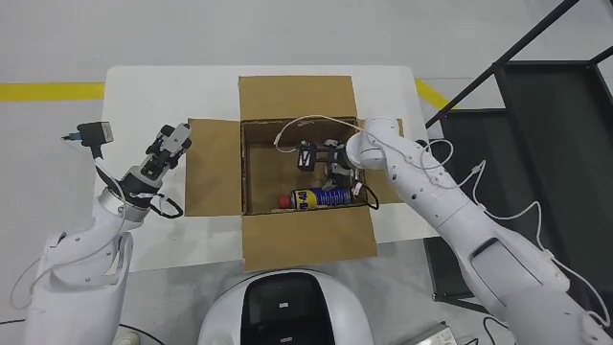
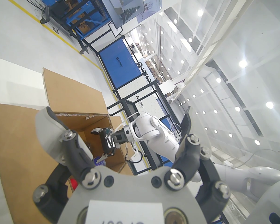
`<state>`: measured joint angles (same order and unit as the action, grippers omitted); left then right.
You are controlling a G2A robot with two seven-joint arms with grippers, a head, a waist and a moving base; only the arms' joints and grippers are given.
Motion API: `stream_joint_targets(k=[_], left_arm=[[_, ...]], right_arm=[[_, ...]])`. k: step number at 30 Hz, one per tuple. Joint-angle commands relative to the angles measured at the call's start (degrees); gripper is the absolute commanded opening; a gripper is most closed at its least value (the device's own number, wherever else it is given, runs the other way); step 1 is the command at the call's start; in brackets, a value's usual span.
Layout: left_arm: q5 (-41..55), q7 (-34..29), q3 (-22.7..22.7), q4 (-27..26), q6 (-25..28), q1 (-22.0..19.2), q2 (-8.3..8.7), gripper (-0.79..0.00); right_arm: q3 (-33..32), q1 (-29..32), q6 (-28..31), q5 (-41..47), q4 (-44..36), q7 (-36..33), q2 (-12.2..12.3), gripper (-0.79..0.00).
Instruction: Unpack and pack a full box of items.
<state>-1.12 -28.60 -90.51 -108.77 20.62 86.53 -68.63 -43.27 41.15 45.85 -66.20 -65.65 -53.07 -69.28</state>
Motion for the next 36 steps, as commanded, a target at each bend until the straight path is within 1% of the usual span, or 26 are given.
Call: stream_joint_targets(k=[1,7,13,15,17,29,31,32,33,34,35,36], left_arm=[[0.00,0.01,0.00,0.00,0.00,0.00,0.00,0.000],[0.00,0.01,0.00,0.00,0.00,0.00,0.00,0.000],[0.00,0.01,0.00,0.00,0.00,0.00,0.00,0.000],[0.00,0.01,0.00,0.00,0.00,0.00,0.00,0.000],[0.00,0.01,0.00,0.00,0.00,0.00,0.00,0.000],[0.00,0.01,0.00,0.00,0.00,0.00,0.00,0.000],[0.00,0.01,0.00,0.00,0.00,0.00,0.00,0.000],[0.00,0.01,0.00,0.00,0.00,0.00,0.00,0.000],[0.00,0.01,0.00,0.00,0.00,0.00,0.00,0.000],[0.00,0.01,0.00,0.00,0.00,0.00,0.00,0.000],[0.00,0.01,0.00,0.00,0.00,0.00,0.00,0.000],[0.00,0.01,0.00,0.00,0.00,0.00,0.00,0.000]], right_arm=[[1.09,-1.18,-0.34,0.21,1.71,0.52,-0.62,0.000],[3.81,-4.01,-1.30,-0.31,6.28,0.97,-2.20,0.000],[6.39,-5.67,-0.83,-0.29,10.55,0.21,-3.65,0.000],[6.87,-6.08,-0.85,-0.10,11.50,0.57,-4.04,-0.043],[7.31,-6.38,-0.90,0.00,12.35,0.89,-4.38,-0.065],[10.37,-8.07,-0.71,0.47,18.17,1.16,-6.78,-0.089],[10.73,-8.40,-0.77,0.35,18.96,1.20,-7.11,-0.142],[10.88,-8.55,-0.80,0.36,19.26,1.30,-7.27,-0.243],[11.03,-8.71,-0.80,0.30,19.55,1.35,-7.43,-0.391],[11.25,-8.89,-0.66,0.16,19.78,1.25,-7.58,-0.462],[11.45,-9.06,-0.55,0.05,20.02,1.09,-7.74,-0.594],[11.64,-9.21,-0.48,-0.04,20.31,0.86,-7.89,-0.671]])
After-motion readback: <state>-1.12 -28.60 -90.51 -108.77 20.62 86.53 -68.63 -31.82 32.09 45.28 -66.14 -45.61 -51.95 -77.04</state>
